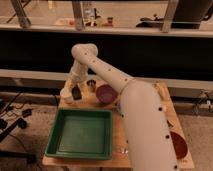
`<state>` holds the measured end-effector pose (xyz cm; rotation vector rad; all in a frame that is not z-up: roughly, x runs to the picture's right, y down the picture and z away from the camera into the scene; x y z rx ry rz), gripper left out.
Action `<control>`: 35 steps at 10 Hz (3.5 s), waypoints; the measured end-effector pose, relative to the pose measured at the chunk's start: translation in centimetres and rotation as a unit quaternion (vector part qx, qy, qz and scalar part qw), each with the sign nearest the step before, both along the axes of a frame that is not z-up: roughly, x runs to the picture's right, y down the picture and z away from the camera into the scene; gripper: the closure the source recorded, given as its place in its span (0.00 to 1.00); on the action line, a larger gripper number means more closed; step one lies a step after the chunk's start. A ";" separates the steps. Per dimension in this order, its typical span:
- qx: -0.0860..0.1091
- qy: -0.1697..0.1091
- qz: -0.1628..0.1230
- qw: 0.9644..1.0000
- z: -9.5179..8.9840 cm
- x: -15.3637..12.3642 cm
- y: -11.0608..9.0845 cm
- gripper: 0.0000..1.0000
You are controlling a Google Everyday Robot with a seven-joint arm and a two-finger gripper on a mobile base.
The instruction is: Place eraser in paper cup
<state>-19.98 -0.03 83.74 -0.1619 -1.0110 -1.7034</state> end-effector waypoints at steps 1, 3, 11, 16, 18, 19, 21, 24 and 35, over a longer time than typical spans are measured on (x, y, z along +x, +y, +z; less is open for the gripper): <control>-0.002 -0.010 -0.011 1.000 0.1 -1.1 0.3 0.87; -0.001 -0.033 -0.039 0.999 -0.4 -3.9 1.0 0.87; 0.020 -0.046 -0.063 0.997 0.1 -4.8 -0.4 0.87; 0.020 -0.051 -0.059 0.997 1.3 -4.8 -1.0 0.87; 0.019 -0.053 -0.060 0.997 1.3 -4.9 -0.9 0.87; 0.019 -0.054 -0.060 0.997 1.3 -5.0 -0.8 0.87; 0.022 -0.058 -0.059 0.996 1.1 -5.2 -0.8 0.87; 0.022 -0.062 -0.058 0.996 0.9 -5.4 -0.7 0.87; 0.016 -0.054 -0.056 0.997 2.3 -4.7 -0.4 0.82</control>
